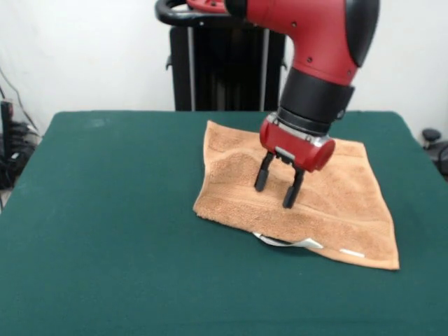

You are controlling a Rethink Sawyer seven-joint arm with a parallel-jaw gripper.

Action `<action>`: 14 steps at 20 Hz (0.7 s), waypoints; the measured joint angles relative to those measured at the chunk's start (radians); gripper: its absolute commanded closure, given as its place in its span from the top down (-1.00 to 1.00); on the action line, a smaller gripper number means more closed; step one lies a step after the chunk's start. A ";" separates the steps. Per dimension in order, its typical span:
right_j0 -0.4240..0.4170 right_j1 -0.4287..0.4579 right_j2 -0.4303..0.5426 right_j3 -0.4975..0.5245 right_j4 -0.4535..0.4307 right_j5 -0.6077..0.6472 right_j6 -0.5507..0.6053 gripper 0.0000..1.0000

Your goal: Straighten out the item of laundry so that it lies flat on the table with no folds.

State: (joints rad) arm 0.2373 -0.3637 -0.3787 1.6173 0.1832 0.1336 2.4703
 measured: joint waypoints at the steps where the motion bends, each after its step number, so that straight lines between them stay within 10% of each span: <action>1: 0.010 0.009 -0.009 0.000 0.011 -0.006 0.000 1.00; 14: 0.049 0.089 -0.119 -0.008 0.111 -0.119 0.000 1.00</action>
State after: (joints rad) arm 0.2863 -0.2745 -0.4975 1.6096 0.2938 0.0145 2.4703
